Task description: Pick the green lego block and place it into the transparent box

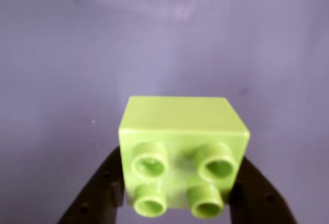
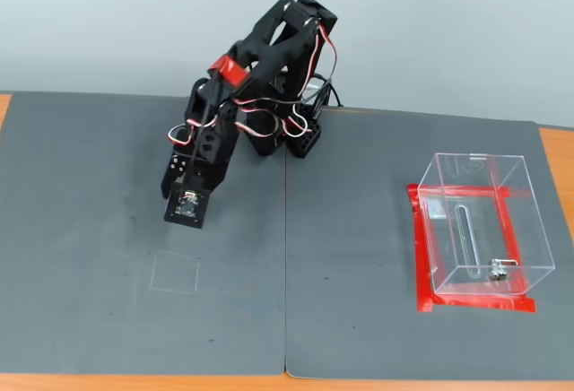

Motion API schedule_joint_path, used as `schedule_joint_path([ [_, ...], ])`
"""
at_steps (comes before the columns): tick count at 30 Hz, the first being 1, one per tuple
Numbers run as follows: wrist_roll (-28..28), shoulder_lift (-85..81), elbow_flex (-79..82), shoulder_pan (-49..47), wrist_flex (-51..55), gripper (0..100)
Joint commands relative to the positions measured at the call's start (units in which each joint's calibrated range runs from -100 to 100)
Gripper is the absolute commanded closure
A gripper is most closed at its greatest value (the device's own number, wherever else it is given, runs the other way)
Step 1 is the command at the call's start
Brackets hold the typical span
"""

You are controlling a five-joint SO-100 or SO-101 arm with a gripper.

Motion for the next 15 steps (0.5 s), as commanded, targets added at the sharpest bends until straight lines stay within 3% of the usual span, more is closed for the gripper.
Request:
schedule_joint_path([
  [1,0.2,-6.8,-4.1,-3.5,0.4,93],
  [8,0.2,-13.7,-4.9,-11.1,0.4,93],
  [15,0.2,-18.1,-4.9,-24.8,0.0,93],
])
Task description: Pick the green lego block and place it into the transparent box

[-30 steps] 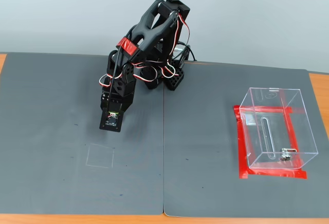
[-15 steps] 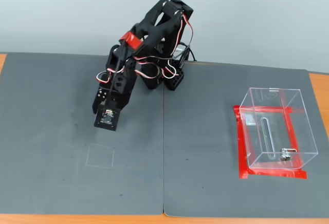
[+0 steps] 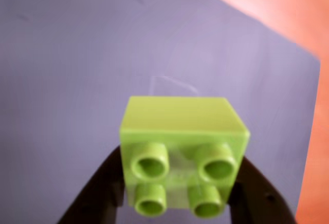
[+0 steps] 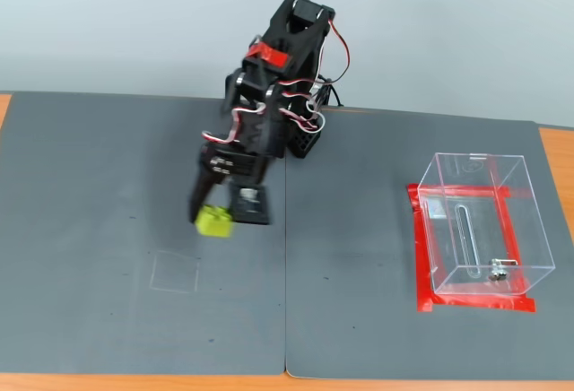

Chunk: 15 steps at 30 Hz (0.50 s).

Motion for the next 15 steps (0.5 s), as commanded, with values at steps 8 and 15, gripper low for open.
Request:
schedule_joint_path([
  [8,-1.0,-7.1,-3.0,-23.5,-0.4,93],
  [15,-2.8,-10.6,-2.8,-35.6,-0.5,93],
])
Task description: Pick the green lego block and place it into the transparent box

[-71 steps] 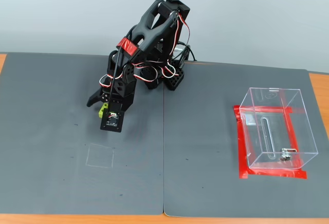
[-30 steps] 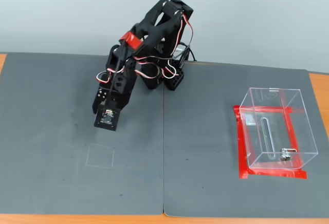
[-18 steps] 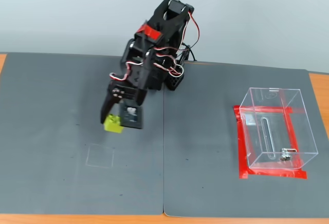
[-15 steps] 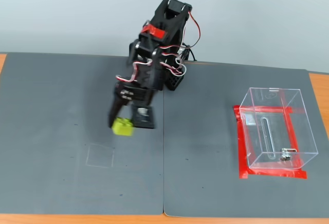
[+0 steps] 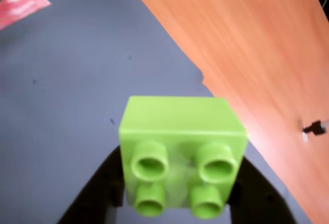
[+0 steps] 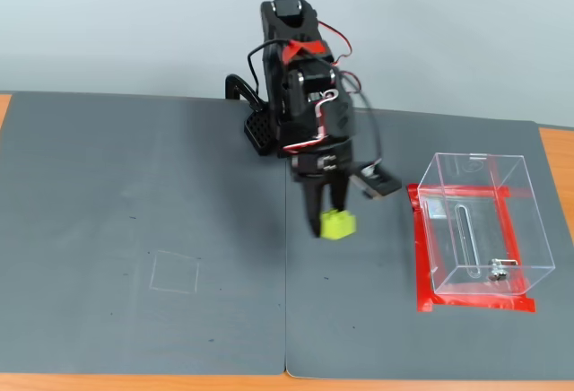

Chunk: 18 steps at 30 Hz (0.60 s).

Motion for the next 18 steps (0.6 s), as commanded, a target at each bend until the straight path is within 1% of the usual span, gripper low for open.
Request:
schedule_joint_path([
  [1,-0.5,-2.5,-2.9,-6.2,-0.5,93],
  [7,-2.6,-2.4,-5.4,-15.6,-1.2,93],
  [18,-2.9,-1.8,-9.0,-28.5,-2.6,93],
])
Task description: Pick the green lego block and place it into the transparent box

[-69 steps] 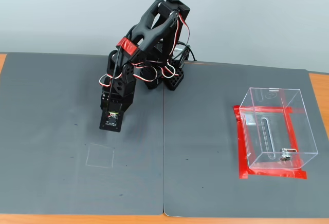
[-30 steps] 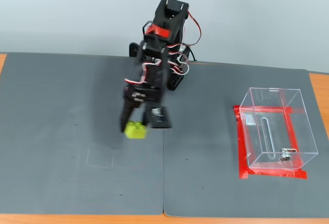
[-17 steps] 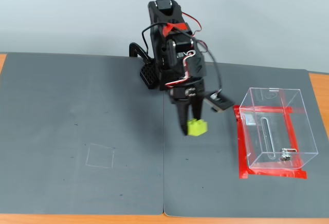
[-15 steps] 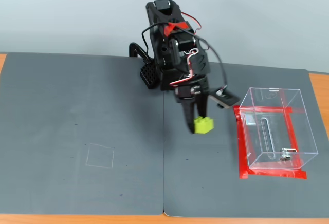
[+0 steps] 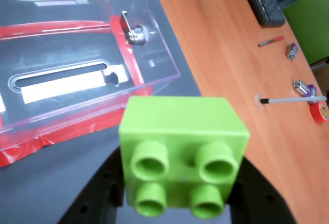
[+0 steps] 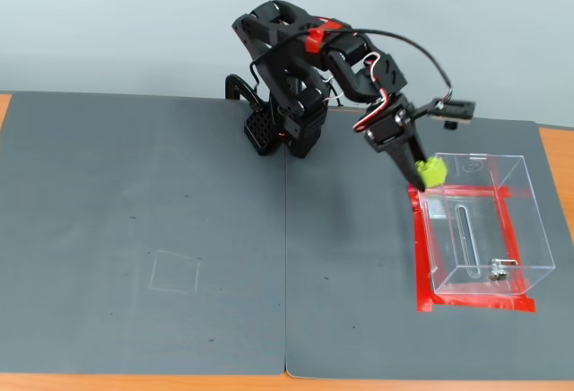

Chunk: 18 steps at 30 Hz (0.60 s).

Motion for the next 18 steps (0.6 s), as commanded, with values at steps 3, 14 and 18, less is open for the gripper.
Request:
schedule_joint_path([
  [3,-0.3,-0.1,-2.9,-5.6,-1.2,93],
  [14,-0.2,9.2,-9.4,-8.0,-3.5,93],
  [18,-0.2,15.2,-13.8,-8.2,-3.1,93],
])
